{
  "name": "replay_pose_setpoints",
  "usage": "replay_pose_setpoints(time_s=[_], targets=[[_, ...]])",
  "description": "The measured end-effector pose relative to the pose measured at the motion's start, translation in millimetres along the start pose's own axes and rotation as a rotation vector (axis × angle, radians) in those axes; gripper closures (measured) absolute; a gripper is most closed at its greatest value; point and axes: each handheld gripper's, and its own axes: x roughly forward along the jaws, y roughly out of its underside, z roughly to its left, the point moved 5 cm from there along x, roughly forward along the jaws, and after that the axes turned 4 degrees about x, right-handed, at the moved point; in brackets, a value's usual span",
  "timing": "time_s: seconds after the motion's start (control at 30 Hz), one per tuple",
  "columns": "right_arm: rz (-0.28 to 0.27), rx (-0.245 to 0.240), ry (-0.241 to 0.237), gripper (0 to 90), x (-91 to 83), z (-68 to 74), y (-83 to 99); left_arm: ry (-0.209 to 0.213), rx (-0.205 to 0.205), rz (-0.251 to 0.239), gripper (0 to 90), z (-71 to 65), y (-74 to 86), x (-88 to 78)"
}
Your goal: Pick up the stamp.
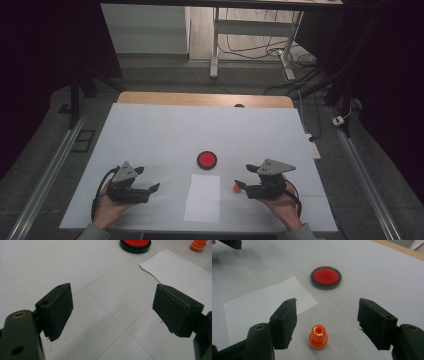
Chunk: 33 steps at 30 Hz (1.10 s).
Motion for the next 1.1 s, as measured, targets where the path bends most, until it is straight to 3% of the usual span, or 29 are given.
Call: replay_pose_setpoints(time_s=[0.43, 1.1], targets=[[0.093, -0.028, -0.020, 38.9, 20.0, 2.9, 17.5, 0.001, 0.000, 0.007, 17.3, 0.7, 4.0, -0.4], [0.123, -0.053, -0.012, 54.8, 28.8, 3.9, 30.2, -0.009, -0.017, 0.002, 17.3, 3.5, 4.8, -1.1]])
